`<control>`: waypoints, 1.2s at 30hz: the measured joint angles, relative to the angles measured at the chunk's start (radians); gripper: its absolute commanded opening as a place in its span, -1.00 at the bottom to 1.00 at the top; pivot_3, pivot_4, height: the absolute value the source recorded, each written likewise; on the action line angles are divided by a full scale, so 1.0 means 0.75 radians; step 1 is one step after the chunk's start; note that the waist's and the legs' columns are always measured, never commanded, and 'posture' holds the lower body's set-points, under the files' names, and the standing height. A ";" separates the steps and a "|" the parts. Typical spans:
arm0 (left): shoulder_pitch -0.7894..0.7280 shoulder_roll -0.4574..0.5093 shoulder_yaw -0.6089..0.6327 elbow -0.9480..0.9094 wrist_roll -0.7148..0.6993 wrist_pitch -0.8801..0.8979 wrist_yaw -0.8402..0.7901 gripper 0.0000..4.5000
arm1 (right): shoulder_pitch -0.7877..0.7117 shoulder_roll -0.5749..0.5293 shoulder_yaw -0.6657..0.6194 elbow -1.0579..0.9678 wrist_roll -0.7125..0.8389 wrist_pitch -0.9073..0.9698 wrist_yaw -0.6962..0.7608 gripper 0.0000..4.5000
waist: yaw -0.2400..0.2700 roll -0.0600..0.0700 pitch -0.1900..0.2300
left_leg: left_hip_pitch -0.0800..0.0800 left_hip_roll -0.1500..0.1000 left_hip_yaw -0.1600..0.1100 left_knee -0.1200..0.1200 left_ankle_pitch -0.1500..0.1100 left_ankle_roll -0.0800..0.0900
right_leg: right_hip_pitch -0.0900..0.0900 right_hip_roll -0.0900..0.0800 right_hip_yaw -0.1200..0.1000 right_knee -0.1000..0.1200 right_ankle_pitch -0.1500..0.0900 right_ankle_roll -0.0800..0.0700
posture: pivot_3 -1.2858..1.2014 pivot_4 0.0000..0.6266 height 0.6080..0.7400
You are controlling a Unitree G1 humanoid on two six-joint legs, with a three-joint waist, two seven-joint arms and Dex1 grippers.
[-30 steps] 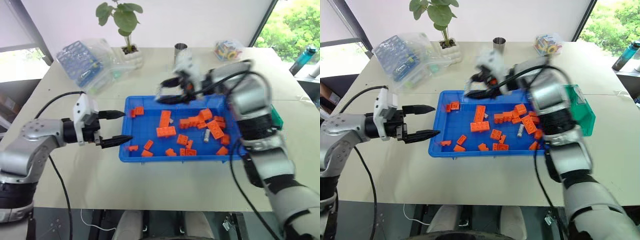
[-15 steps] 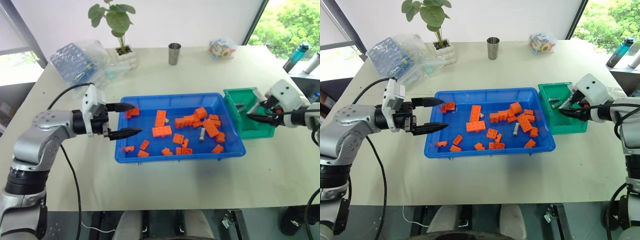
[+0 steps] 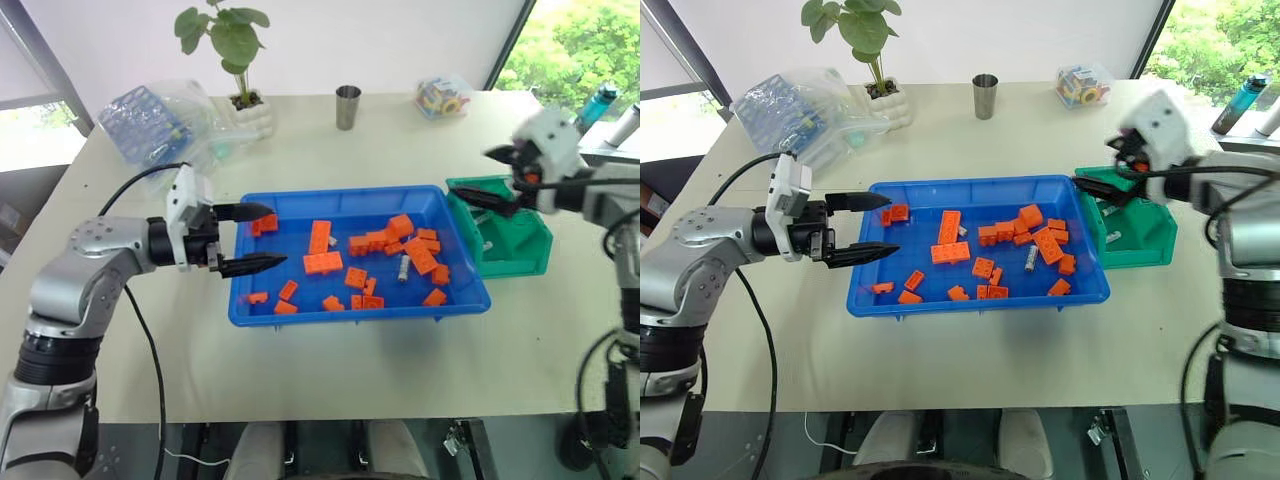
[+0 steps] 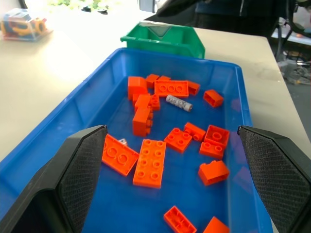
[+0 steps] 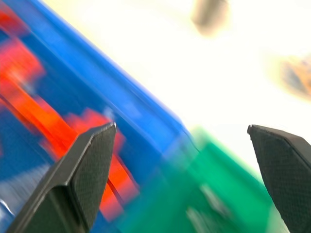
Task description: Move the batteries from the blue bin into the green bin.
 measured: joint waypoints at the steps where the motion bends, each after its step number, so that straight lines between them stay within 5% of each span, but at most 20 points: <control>1: 0.011 0.008 0.003 -0.002 0.002 -0.004 0.000 1.00 | -0.009 0.064 0.050 -0.016 0.012 0.037 -0.023 0.98 | 0.002 0.000 0.000 | 0.000 0.000 0.000 0.000 0.000 0.000 | 0.000 -0.001 0.000 0.000 0.000 0.000 | 0.03 -0.52 0.63; 9: 0.068 0.024 0.025 -0.030 0.003 -0.011 0.026 1.00 | -0.030 0.435 0.233 0.071 0.070 0.272 -0.212 0.98 | 0.014 -0.002 0.000 | -0.004 -0.006 -0.003 0.002 -0.001 0.002 | 0.000 -0.004 -0.001 0.002 0.000 0.000 | 0.03 -0.52 0.63; 25: 0.131 0.039 0.065 -0.105 0.001 -0.008 0.083 1.00 | -0.198 0.771 -0.024 0.608 0.240 0.475 -0.418 0.98 | -0.001 -0.002 0.000 | -0.003 -0.005 -0.003 0.001 -0.001 0.002 | -0.001 -0.002 -0.002 0.003 0.000 0.000 | 0.03 -0.52 0.63; 32: 0.134 0.043 0.065 -0.106 0.001 -0.008 0.086 1.00 | -0.218 0.797 -0.042 0.721 0.241 0.386 -0.456 0.03 | -0.003 -0.002 0.000 | -0.003 -0.005 -0.003 0.001 -0.001 0.002 | -0.001 -0.002 -0.002 0.004 0.000 0.000 | 0.03 -0.52 0.63; 36: 0.134 0.049 0.065 -0.106 0.001 -0.008 0.086 1.00 | -0.218 0.797 -0.052 0.720 0.255 0.385 -0.453 -0.84 | -0.003 -0.002 0.000 | -0.003 -0.005 -0.003 0.001 -0.001 0.002 | -0.001 -0.002 -0.002 0.004 0.000 0.000 | 0.03 -0.52 0.63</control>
